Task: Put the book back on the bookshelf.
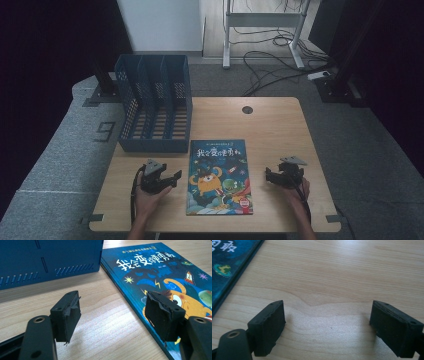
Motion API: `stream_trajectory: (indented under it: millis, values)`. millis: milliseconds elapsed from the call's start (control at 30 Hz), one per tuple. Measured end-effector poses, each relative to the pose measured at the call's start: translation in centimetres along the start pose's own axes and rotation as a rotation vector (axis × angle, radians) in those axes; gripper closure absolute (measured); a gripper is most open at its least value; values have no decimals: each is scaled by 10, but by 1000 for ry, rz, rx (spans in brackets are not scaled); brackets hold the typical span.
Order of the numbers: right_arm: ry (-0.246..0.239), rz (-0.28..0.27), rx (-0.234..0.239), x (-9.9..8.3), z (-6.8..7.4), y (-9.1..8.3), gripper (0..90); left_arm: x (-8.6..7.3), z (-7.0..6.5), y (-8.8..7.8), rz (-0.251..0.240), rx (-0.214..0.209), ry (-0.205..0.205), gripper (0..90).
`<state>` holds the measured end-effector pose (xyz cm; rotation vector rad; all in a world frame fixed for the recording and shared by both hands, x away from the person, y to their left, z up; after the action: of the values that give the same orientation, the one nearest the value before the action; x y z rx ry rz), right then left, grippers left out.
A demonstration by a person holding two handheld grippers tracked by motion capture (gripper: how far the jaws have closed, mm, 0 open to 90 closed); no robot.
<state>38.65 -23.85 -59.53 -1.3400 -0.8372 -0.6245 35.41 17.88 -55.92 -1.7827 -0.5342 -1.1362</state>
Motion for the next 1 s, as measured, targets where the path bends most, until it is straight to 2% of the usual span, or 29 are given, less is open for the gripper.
stream_trajectory:
  millis: [100,233,333,433,533,567,600,633,700,833,1000]
  values:
    - [6,-9,21,2,2,-2,134,1,-2,0,2,0,-12,286]
    - [11,-22,42,10,7,-8,137,4,-5,3,8,-6,1,287]
    - [-4,-43,70,19,15,-14,144,5,-6,4,7,-12,3,287]
    - [6,-68,101,30,24,-17,146,6,-7,4,6,-16,2,287]
    - [-4,-90,117,37,34,-19,150,7,-8,6,5,-15,7,287]
    - [-4,-90,117,37,34,-19,150,7,-8,6,5,-15,7,287]
    - [11,-113,143,35,39,-20,158,8,-8,6,7,-13,8,287]
    - [13,-108,156,34,42,-20,155,8,-8,7,13,-12,6,287]
    - [-25,-90,164,30,49,-18,162,7,-8,7,15,-12,6,287]
    - [-52,-94,185,28,57,-18,165,7,-10,7,15,-11,4,288]
    - [-45,-107,208,27,65,-19,175,9,-18,7,11,-32,10,288]
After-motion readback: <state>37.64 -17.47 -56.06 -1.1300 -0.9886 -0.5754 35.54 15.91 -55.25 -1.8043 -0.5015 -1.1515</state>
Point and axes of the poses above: each handheld gripper's, and its own axes: y roughly forward along the jaws, x roughly out of its top, z roughly to its left, the point moved 6 cm from there along y, roughly forward along the jaws, and after that the axes turned 7 degrees about -z, right-handed, at the moved point
